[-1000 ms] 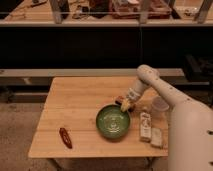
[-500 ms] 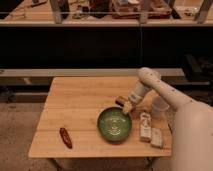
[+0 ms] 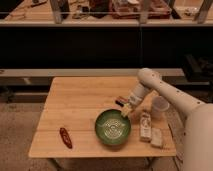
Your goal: Pick up the ceramic bowl
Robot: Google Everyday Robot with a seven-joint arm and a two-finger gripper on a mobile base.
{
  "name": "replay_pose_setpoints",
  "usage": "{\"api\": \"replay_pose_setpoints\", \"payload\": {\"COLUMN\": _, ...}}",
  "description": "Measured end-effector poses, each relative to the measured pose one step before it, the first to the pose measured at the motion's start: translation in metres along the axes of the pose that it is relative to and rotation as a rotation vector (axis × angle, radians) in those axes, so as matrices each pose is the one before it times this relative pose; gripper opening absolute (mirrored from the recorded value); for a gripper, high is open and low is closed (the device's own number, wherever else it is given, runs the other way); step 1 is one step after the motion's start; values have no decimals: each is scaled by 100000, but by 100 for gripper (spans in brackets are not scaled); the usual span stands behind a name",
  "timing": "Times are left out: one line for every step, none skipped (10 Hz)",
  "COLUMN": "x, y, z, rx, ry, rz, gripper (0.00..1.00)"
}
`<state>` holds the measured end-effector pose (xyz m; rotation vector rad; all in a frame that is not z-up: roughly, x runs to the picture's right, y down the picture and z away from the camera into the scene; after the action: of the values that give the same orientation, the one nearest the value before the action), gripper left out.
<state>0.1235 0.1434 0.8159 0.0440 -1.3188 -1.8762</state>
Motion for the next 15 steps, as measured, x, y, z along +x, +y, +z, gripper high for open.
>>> {"api": "replay_pose_setpoints", "payload": {"x": -135, "y": -263, "z": -45, "rx": 1798, "ry": -461, "rz": -1604, "gripper": 37}}
{"api": "replay_pose_setpoints", "payload": {"x": 291, "y": 60, "z": 36, "rx": 125, "ry": -303, "rz": -743, "gripper": 44}}
{"api": "replay_pose_setpoints", "payload": {"x": 448, "y": 134, "z": -249, "rx": -444, "ry": -610, "rz": -220, "gripper": 47}}
{"api": "replay_pose_setpoints", "payload": {"x": 560, "y": -430, "z": -490, "rx": 215, "ry": 125, "rz": -1245, "gripper": 45}}
{"api": "replay_pose_setpoints", "payload": {"x": -69, "y": -630, "z": -824, "rx": -186, "ry": 240, "rz": -651, "gripper": 38}}
{"api": "replay_pose_setpoints", "payload": {"x": -181, "y": -372, "z": -674, "rx": -153, "ry": -385, "rz": 32, "gripper": 31}}
{"api": "replay_pose_setpoints", "payload": {"x": 119, "y": -209, "z": -592, "rx": -120, "ry": -211, "rz": 754, "gripper": 27}}
{"api": "replay_pose_setpoints", "payload": {"x": 186, "y": -62, "z": 173, "rx": -359, "ry": -1932, "rz": -36, "gripper": 27}}
{"api": "replay_pose_setpoints", "payload": {"x": 182, "y": 230, "z": 369, "rx": -957, "ry": -1662, "rz": -420, "gripper": 27}}
{"api": "replay_pose_setpoints", "payload": {"x": 304, "y": 789, "z": 761, "rx": -1148, "ry": -2184, "rz": -132, "gripper": 27}}
{"api": "replay_pose_setpoints", "payload": {"x": 269, "y": 245, "z": 438, "rx": -68, "ry": 250, "rz": -348, "gripper": 27}}
{"api": "replay_pose_setpoints", "payload": {"x": 92, "y": 154, "z": -55, "rx": 1287, "ry": 1002, "rz": -107, "gripper": 27}}
{"api": "replay_pose_setpoints", "payload": {"x": -103, "y": -58, "z": -396, "rx": 1349, "ry": 796, "rz": 185, "gripper": 27}}
{"api": "replay_pose_setpoints", "payload": {"x": -140, "y": -721, "z": -720, "rx": 36, "ry": 780, "rz": -613, "gripper": 27}}
{"api": "replay_pose_setpoints", "payload": {"x": -464, "y": -693, "z": -613, "rx": 194, "ry": -128, "rz": 838, "gripper": 27}}
